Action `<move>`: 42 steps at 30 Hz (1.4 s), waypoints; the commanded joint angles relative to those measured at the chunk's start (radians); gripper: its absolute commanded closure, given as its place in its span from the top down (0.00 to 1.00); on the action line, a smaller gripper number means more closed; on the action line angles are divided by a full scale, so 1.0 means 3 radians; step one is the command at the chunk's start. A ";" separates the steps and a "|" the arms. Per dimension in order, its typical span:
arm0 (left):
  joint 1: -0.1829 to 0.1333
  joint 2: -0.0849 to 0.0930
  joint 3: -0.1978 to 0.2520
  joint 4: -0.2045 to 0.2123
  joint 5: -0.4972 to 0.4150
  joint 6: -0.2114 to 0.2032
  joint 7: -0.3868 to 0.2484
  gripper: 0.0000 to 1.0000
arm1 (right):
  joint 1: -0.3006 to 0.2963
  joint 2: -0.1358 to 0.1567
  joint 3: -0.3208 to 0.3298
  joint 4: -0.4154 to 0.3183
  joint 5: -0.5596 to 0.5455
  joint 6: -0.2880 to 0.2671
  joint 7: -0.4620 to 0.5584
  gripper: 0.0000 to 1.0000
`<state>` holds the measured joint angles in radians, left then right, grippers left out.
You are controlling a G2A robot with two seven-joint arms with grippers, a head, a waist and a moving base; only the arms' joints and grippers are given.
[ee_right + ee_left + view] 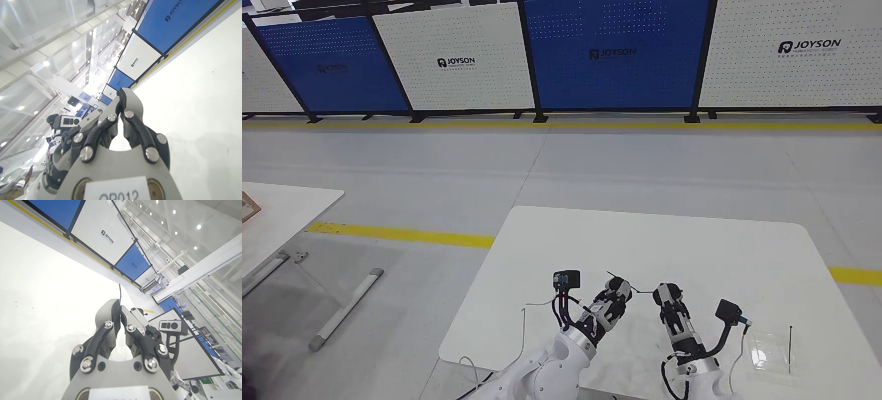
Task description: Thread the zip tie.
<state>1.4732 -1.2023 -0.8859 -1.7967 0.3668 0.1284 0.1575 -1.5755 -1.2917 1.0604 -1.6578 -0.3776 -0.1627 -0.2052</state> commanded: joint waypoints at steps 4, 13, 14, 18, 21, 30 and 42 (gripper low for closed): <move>0.0000 0.0000 0.0000 0.0000 0.0000 0.0000 0.0000 0.00 | -0.0010 -0.0001 0.0014 -0.0009 0.0014 0.0002 0.0014 0.00; 0.0000 0.0000 0.0000 0.0000 0.0000 0.0000 0.0000 0.00 | -0.0095 -0.0001 0.0127 -0.0043 0.0068 -0.0087 0.0023 0.00; 0.0000 0.0000 0.0000 0.0000 0.0000 0.0000 0.0000 0.00 | -0.0091 -0.0004 0.0127 -0.0041 0.0067 -0.0082 0.0027 0.00; 0.0000 0.0000 0.0000 0.0000 0.0000 0.0000 0.0000 0.00 | -0.0069 -0.0017 0.0111 -0.0036 0.0060 -0.0055 0.0040 0.00; 0.0000 0.0000 0.0000 0.0000 0.0000 0.0000 0.0000 0.00 | -0.0046 -0.0028 0.0086 -0.0029 0.0033 -0.0023 0.0057 0.00; 0.0000 0.0000 0.0000 0.0000 0.0000 0.0000 0.0000 0.00 | -0.0018 -0.0053 0.0066 0.0001 0.0003 0.0022 0.0081 0.00; 0.0000 0.0000 0.0000 0.0000 0.0000 0.0000 0.0000 0.00 | 0.0045 -0.0090 0.0029 0.0074 0.0168 -0.0018 0.0207 0.00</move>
<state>1.4732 -1.2023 -0.8859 -1.7967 0.3668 0.1284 0.1575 -1.5647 -1.3177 1.0698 -1.6388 -0.3409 -0.1655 -0.1493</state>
